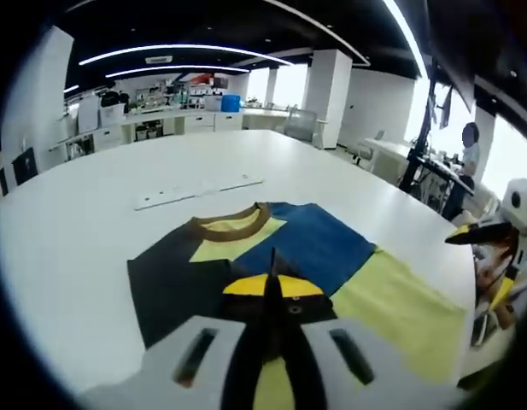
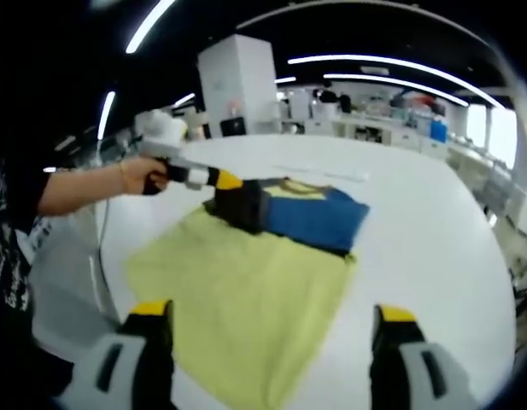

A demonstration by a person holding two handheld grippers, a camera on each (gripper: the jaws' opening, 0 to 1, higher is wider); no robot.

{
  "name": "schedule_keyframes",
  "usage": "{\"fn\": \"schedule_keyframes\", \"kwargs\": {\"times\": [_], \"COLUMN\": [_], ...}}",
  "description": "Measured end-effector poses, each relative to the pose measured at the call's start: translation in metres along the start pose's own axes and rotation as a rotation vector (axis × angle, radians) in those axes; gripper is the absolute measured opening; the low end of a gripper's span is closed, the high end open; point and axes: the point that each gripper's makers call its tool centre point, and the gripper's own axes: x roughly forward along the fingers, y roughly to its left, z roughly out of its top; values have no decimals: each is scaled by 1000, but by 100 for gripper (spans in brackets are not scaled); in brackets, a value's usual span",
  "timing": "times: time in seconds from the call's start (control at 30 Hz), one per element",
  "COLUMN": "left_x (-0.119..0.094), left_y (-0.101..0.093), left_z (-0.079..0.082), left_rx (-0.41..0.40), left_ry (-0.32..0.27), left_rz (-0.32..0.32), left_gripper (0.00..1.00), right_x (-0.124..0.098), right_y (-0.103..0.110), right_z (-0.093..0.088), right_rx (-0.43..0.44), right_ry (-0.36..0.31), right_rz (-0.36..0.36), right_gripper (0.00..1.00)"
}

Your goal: Fold the garment on the visible template until the final outline fits inside the template.

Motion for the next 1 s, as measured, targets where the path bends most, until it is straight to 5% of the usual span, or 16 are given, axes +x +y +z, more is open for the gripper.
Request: {"fn": "schedule_keyframes", "kwargs": {"times": [0.33,0.43,1.0], "left_x": [5,11,37], "left_y": [-30,-35,-69], "left_z": [18,24,29], "left_rx": [138,237,359], "left_ry": [-7,-8,1], "left_rz": [-72,-80,-141], "left_gripper": [0,0,0], "right_x": [-1,-2,-11], "right_y": [-1,-3,-10], "right_z": [3,-1,-13], "right_rx": [-16,-15,32], "right_ry": [1,10,17], "right_rz": [0,-5,-36], "right_gripper": [92,92,92]}}
